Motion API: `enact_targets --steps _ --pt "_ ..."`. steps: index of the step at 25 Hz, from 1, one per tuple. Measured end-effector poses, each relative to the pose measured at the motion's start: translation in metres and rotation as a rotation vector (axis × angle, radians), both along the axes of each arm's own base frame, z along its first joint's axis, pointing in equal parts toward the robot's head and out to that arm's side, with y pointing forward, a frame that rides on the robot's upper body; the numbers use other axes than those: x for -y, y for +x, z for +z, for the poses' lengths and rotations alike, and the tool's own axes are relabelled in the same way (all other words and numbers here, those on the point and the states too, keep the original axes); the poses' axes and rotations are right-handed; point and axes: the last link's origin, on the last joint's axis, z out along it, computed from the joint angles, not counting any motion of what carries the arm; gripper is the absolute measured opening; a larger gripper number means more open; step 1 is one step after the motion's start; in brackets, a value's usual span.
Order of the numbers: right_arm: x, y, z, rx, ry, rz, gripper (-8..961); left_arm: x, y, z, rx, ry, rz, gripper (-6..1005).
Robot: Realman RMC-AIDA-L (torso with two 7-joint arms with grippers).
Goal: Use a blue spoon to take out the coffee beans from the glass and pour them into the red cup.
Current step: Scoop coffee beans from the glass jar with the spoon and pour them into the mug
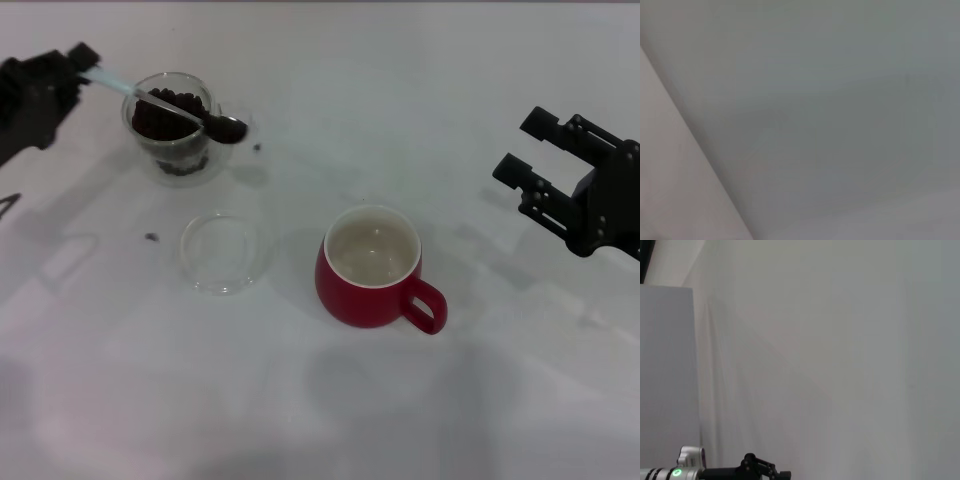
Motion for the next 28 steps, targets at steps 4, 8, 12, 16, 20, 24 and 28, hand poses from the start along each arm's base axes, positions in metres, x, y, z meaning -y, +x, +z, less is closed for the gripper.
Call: enact_targets --steps 4,8,12,16,20,24,28 --pt "-0.002 0.0 -0.002 0.012 0.013 -0.005 607 0.0 0.012 -0.015 0.013 -0.053 -0.036 124" --pt "-0.002 0.002 -0.002 0.019 0.019 -0.019 607 0.001 0.025 -0.03 0.021 -0.105 -0.074 125" --pt "0.0 0.004 -0.003 0.019 0.02 -0.028 607 0.001 0.036 -0.041 0.019 -0.14 -0.103 125" --pt "0.002 0.006 -0.002 0.021 0.021 -0.035 607 0.002 0.046 -0.056 0.002 -0.183 -0.136 124" --pt "0.005 0.009 -0.002 0.022 0.023 -0.047 606 0.001 0.056 -0.068 -0.032 -0.215 -0.175 124" --pt "0.009 0.011 -0.001 0.026 0.024 -0.059 606 -0.001 0.069 -0.079 -0.093 -0.239 -0.256 124" --pt "0.011 0.014 -0.001 0.03 0.024 -0.07 606 -0.005 0.077 -0.08 -0.13 -0.233 -0.309 124"
